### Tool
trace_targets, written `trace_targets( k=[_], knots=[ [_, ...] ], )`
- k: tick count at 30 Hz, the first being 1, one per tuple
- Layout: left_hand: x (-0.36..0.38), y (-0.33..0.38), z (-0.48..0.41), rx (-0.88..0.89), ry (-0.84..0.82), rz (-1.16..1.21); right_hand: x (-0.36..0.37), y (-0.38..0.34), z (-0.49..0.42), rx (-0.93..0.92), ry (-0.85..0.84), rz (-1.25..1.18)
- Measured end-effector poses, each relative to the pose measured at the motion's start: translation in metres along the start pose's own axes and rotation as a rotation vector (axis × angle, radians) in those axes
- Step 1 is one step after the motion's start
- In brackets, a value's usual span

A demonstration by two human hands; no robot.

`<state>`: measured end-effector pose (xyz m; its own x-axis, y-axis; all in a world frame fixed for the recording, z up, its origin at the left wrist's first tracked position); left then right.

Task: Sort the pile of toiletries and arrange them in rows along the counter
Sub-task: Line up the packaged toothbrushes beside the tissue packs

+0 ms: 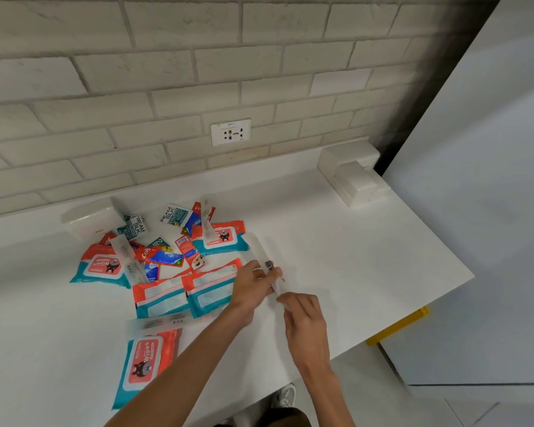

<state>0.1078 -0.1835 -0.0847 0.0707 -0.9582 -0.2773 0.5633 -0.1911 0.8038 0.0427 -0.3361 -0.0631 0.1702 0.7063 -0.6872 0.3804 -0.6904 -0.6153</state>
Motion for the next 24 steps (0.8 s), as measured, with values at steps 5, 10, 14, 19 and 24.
trace_targets(
  k=[5, 10, 14, 19, 24],
  knots=[
    [0.0, 0.008, 0.0, 0.084, -0.164, 0.223, 0.001, 0.007, 0.0, 0.248, 0.03, -0.229],
    [0.003, 0.012, 0.003, 0.038, -0.255, 0.248, 0.006, 0.027, 0.003, 0.686, 0.054, -0.58],
    [0.002, 0.011, -0.001, -0.026, -0.23, 0.302, 0.013, 0.032, 0.008, 0.831, 0.062, -0.785],
    [-0.03, 0.001, -0.027, -0.073, -0.013, 0.25, 0.012, 0.052, 0.014, 0.894, 0.102, -0.851],
    [-0.045, -0.005, -0.034, -0.074, 0.059, 0.14, 0.001, 0.078, 0.008, 0.965, 0.243, -1.021]
  ],
)
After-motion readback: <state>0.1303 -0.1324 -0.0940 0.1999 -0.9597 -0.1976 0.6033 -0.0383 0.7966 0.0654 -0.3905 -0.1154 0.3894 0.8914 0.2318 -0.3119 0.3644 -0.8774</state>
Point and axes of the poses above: each hand's wrist, its own z-axis away from the middle knuckle, its own x-axis out of the palm, y = z × x, the point moved 6 cm from there along -z, towards the middle knuckle, and after that the axes turned 7 degrees about -z, right-handed, at the moved point
